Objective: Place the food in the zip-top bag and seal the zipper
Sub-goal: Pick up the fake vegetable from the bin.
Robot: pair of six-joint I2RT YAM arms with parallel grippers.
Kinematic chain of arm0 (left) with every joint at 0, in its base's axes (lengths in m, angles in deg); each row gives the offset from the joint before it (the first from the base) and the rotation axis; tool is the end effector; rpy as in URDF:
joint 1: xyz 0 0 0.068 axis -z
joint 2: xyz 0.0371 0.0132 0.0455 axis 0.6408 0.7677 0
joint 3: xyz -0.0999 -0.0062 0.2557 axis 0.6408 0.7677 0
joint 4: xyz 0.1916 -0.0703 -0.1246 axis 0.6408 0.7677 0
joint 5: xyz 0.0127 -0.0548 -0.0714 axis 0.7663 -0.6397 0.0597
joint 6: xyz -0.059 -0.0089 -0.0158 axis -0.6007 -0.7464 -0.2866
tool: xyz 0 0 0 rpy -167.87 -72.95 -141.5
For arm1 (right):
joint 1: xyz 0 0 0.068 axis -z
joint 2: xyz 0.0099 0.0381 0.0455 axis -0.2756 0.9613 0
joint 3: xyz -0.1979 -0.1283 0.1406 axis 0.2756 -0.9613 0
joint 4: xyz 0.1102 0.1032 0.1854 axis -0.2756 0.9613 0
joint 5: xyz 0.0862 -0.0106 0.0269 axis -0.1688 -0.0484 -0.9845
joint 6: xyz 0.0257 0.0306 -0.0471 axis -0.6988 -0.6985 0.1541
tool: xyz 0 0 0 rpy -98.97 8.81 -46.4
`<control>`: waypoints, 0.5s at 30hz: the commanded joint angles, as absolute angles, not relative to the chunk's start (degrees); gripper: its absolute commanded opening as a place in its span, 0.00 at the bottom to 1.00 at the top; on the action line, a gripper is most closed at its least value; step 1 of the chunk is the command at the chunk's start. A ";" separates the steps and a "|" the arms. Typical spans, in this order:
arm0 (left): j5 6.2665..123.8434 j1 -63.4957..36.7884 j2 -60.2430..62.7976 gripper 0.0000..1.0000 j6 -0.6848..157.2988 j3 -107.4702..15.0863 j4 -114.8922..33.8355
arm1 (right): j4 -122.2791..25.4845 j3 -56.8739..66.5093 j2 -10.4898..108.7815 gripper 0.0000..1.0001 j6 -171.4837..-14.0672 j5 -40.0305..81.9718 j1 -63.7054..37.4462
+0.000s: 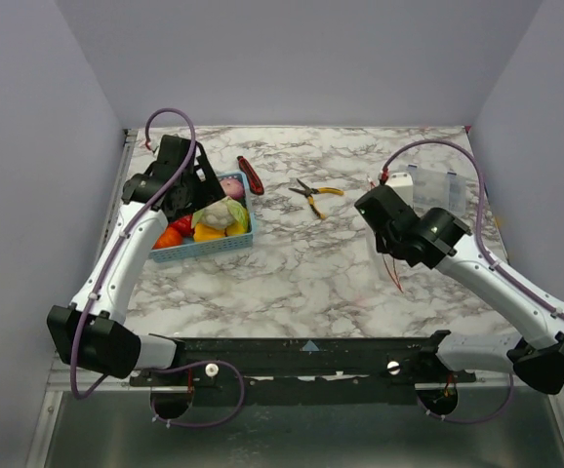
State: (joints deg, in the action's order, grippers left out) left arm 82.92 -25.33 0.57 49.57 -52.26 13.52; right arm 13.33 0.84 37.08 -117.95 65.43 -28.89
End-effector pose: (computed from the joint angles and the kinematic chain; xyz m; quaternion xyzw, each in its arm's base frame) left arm 0.2405 -0.0542 0.3538 -0.2369 0.9014 -0.0934 0.3501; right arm 0.1606 0.1206 0.3357 -0.0208 0.9193 -0.0845 0.3838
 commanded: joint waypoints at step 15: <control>73.92 -31.52 1.09 0.86 52.62 -53.19 17.56 | -4.79 2.21 54.66 0.00 -108.88 39.63 -28.65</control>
State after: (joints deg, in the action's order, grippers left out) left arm 77.35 -28.91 3.32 52.19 -54.88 15.97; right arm 1.05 1.13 54.30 -110.78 47.53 -28.78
